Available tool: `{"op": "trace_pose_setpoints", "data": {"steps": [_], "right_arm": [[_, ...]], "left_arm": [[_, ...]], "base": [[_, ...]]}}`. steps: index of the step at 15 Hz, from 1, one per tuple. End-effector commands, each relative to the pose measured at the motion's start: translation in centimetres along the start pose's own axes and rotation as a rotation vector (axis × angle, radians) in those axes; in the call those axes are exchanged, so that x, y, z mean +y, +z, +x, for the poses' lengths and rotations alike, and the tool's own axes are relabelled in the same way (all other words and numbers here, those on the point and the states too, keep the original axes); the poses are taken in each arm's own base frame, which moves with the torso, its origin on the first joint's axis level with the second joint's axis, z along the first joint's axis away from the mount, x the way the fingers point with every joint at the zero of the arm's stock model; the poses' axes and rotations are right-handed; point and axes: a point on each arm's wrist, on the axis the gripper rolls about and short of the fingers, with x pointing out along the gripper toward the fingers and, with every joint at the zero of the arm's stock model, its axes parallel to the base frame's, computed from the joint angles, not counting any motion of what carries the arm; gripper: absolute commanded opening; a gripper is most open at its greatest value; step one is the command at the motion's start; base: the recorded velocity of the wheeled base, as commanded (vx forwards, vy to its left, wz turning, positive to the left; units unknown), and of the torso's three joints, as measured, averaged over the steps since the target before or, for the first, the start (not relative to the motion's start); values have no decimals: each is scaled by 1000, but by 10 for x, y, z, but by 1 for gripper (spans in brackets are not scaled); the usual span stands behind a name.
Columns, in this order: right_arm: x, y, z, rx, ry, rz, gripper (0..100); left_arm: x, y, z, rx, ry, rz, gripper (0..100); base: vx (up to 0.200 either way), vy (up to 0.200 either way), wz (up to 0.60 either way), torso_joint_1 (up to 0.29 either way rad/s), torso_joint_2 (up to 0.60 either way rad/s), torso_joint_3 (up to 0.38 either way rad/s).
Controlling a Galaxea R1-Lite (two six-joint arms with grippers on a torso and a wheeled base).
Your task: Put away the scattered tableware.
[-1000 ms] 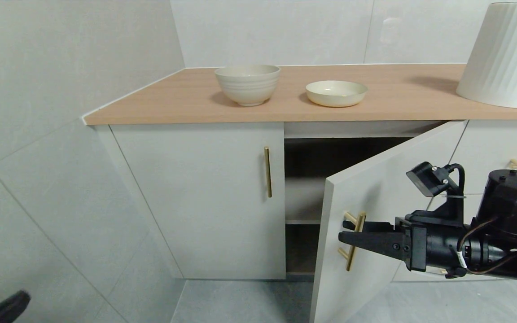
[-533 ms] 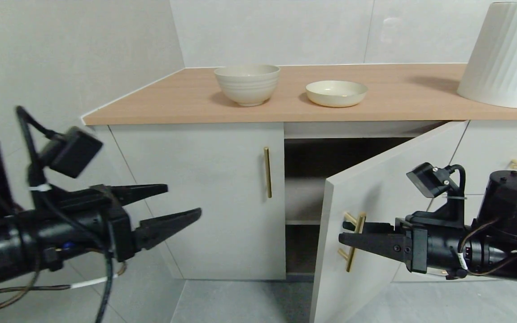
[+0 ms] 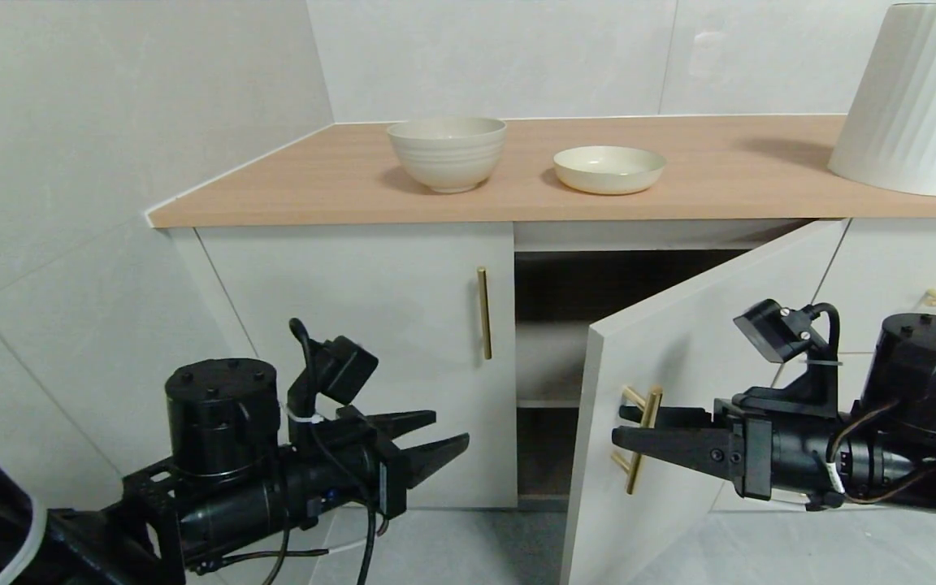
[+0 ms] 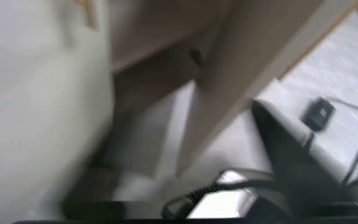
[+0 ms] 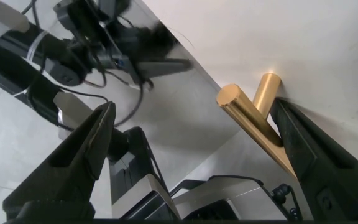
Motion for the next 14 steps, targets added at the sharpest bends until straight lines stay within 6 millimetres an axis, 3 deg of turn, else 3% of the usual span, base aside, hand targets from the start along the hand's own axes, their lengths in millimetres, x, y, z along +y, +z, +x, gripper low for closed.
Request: {"op": "trace_pose_setpoints", "data": {"steps": [1,4,7,14], "right_arm": [[-2,-1,1,5,-3,6,100],[-2,-2,1,6,-4,7,100],[-3,-2,1,9,-6,10,100],[-11,-8,5,25,-38,-56,100]], "left_arm": [[3,2,26,-1,-18,-2,0],[10,18,61,-105,-46,35,0],[-7,7,101,-177,-139,73,0],[-23,0,128,-201,-219,13,0]], "base": [[0,0,0,0,0,0],[0,0,0,0,0,0],[0,0,0,0,0,0],[0,0,0,0,0,0]]}}
